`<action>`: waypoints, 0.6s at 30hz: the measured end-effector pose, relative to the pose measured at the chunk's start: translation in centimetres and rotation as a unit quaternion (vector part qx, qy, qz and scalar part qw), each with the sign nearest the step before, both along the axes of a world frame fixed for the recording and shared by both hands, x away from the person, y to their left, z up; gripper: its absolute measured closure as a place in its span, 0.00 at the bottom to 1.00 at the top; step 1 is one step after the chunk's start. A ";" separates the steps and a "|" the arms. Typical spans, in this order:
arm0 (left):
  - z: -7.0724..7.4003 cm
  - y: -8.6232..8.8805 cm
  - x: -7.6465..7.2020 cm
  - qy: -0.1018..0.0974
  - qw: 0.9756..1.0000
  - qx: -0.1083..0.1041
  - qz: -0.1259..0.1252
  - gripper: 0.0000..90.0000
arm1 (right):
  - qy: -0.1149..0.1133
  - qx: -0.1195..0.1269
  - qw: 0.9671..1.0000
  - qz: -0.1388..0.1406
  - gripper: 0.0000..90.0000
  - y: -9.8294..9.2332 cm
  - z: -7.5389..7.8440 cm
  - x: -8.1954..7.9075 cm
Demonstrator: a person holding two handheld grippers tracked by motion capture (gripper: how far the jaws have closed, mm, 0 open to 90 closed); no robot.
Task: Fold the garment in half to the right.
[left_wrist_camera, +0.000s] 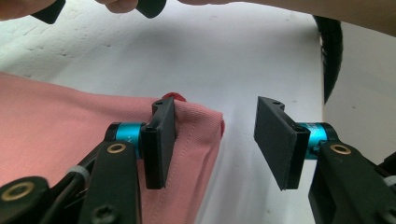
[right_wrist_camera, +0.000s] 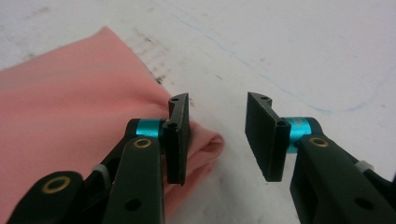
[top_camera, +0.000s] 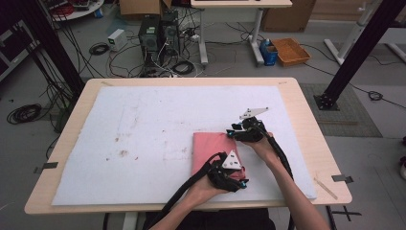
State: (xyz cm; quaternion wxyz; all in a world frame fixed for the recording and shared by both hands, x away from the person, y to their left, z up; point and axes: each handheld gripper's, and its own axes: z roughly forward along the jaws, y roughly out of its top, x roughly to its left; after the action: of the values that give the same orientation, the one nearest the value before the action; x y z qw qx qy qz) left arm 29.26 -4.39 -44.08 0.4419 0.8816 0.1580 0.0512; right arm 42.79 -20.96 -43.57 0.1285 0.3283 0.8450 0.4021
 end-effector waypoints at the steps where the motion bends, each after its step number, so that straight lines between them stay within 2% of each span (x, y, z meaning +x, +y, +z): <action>1: 0.0 0.0 0.0 -0.001 1.000 0.002 -0.002 0.54 | 0.003 -0.003 1.000 -0.004 0.67 -0.2 -0.1 0.1; 6: -0.1 -0.2 -0.2 -0.002 1.000 0.001 -0.006 0.53 | 0.014 -0.014 1.000 -0.009 0.67 -0.4 -0.6 0.3; 9: 0.0 -0.3 -0.6 -0.007 1.000 0.002 -0.011 0.52 | 0.010 -0.019 1.000 -0.007 0.67 -0.3 -0.6 0.3; 18: -0.1 -0.6 -0.6 -0.004 1.000 0.001 -0.018 0.51 | 0.013 -0.016 1.000 -0.008 0.66 -0.5 -0.6 0.4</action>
State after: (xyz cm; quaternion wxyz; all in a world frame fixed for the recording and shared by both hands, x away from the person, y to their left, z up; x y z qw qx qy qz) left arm 28.61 -5.02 -44.17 0.4427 0.8844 0.1401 0.0465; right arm 43.18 -21.49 -44.21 0.1256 0.3380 0.8502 0.3836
